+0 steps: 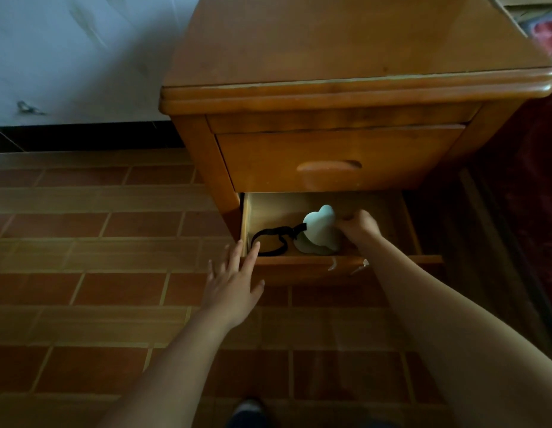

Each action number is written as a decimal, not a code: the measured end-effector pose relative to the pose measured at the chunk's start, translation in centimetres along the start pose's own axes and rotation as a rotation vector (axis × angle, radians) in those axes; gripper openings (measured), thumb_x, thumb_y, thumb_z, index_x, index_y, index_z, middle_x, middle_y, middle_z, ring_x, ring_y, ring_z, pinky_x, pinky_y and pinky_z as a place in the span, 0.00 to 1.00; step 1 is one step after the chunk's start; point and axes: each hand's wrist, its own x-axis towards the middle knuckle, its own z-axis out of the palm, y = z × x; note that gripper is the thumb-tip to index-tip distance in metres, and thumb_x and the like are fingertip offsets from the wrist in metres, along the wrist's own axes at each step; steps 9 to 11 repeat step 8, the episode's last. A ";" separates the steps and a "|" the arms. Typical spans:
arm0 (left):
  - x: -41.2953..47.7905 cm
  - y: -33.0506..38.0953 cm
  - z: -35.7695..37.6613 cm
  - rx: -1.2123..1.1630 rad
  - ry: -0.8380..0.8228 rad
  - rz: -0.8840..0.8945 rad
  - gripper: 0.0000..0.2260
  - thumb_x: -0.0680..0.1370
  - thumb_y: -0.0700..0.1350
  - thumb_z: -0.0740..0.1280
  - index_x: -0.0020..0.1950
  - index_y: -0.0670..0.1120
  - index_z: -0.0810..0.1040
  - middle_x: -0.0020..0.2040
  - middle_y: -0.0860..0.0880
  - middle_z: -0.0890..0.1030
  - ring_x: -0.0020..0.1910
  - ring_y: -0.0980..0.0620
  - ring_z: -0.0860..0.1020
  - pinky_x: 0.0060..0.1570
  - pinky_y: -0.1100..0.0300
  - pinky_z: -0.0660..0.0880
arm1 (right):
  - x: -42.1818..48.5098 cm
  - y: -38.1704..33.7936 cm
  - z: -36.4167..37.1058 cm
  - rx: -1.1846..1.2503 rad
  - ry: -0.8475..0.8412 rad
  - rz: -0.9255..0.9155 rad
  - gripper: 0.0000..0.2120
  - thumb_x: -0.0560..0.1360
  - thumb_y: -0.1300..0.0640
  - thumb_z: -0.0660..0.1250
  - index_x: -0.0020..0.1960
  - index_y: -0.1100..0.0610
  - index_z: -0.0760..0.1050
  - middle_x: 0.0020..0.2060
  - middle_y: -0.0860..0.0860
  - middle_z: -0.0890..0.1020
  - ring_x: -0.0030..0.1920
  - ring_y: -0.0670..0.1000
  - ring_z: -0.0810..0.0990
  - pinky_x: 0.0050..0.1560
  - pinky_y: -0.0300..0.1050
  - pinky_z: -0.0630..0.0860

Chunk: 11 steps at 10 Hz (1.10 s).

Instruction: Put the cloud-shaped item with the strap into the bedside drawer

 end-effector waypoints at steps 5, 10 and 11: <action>0.0 1.0 -0.7 -0.029 0.000 -0.022 0.30 0.79 0.55 0.54 0.74 0.57 0.39 0.78 0.48 0.39 0.76 0.44 0.39 0.74 0.45 0.43 | -4.5 0.8 -2.0 -0.303 0.162 -0.371 0.15 0.77 0.55 0.58 0.62 0.57 0.72 0.58 0.58 0.79 0.56 0.58 0.76 0.49 0.50 0.74; -2.5 3.4 -8.7 0.085 -0.015 0.028 0.28 0.79 0.56 0.52 0.75 0.55 0.43 0.78 0.47 0.41 0.76 0.45 0.38 0.74 0.44 0.40 | -11.5 -2.2 -9.7 -0.651 0.330 -0.636 0.18 0.76 0.55 0.60 0.63 0.61 0.71 0.58 0.60 0.80 0.61 0.62 0.74 0.58 0.58 0.72; -2.5 3.4 -8.7 0.085 -0.015 0.028 0.28 0.79 0.56 0.52 0.75 0.55 0.43 0.78 0.47 0.41 0.76 0.45 0.38 0.74 0.44 0.40 | -11.5 -2.2 -9.7 -0.651 0.330 -0.636 0.18 0.76 0.55 0.60 0.63 0.61 0.71 0.58 0.60 0.80 0.61 0.62 0.74 0.58 0.58 0.72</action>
